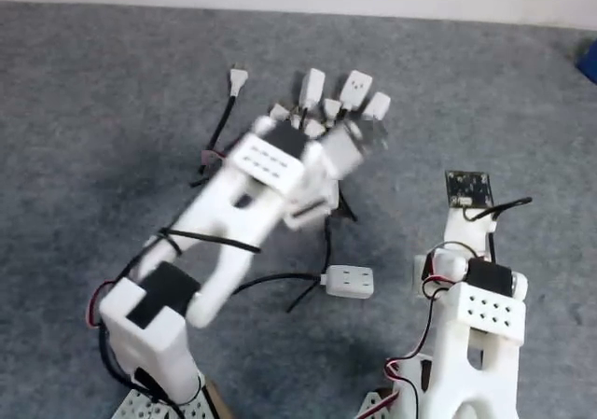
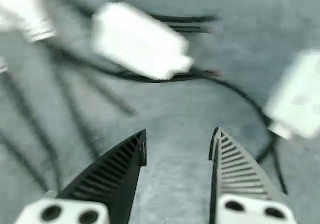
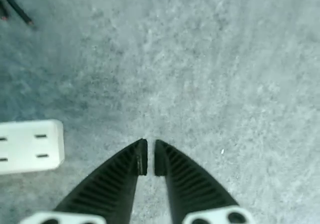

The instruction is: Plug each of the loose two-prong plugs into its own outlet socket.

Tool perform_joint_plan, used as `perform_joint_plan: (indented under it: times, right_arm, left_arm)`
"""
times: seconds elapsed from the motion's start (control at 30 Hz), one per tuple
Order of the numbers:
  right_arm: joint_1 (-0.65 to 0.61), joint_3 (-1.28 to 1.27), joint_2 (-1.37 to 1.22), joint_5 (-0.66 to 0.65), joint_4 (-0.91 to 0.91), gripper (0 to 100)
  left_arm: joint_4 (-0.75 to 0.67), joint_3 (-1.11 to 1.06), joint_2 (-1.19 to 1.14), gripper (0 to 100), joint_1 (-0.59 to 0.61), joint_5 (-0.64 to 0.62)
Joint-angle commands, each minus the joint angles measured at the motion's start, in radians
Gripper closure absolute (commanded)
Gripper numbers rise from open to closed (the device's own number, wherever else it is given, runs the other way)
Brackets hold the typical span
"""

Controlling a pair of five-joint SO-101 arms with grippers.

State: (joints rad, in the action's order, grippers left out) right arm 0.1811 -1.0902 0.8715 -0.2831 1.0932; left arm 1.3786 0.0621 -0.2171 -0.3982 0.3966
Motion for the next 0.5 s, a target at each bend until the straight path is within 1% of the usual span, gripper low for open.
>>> perform_joint_plan:
  times: [0.0,0.1,0.17,0.3,0.47]
  right_arm:
    - [-0.022,0.082,0.013,0.006,-0.007,90.9]
    - [-0.022,0.120,0.013,0.006,-0.012,90.7]
    - [-0.028,0.157,0.012,0.006,-0.013,90.5]
    - [-0.111,0.229,-0.056,0.008,-0.007,90.5]
    - [-0.232,0.417,-0.364,0.078,-0.007,90.5]
  left_arm:
    - [0.011,0.059,0.058,78,0.097,-0.077]
    - [0.005,0.061,0.054,78,0.202,-0.181]
    - [0.003,0.058,0.053,78,0.278,-0.229]
    - [0.008,0.056,0.053,78,0.383,-0.233]
    - [0.012,0.054,0.053,78,0.476,-0.235]
